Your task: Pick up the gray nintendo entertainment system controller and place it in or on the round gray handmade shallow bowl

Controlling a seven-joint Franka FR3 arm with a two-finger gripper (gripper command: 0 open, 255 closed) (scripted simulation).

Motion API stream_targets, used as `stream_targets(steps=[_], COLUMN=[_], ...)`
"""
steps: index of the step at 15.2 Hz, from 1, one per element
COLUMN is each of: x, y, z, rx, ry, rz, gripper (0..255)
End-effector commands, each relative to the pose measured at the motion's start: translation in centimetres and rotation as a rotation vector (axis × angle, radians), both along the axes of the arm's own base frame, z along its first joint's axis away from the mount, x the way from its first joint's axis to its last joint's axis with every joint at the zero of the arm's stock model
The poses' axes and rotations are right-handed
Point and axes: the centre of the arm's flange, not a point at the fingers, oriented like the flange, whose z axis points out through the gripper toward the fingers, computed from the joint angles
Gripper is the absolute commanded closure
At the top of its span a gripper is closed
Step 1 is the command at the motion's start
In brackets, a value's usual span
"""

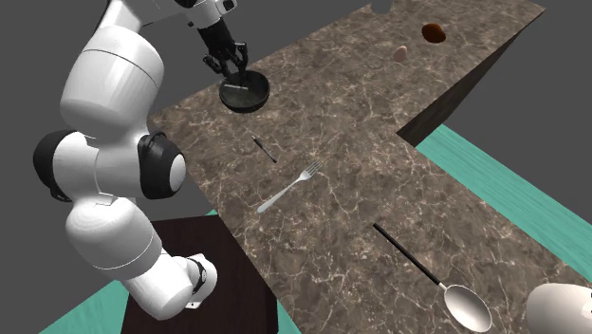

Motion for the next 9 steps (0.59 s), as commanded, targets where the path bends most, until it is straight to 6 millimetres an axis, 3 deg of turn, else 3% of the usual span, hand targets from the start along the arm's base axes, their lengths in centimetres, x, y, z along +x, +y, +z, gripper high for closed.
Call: stream_targets(steps=[1, 5, 9], x=[0.0, 0.0, -1.3], y=[0.0, 0.0, 1.1], z=[0.0, 0.0, 4.7], rx=[0.000, 0.000, 0.000], ry=[0.000, 0.000, 0.000], rz=[0.000, 0.000, 0.000], gripper=[0, 0, 0])
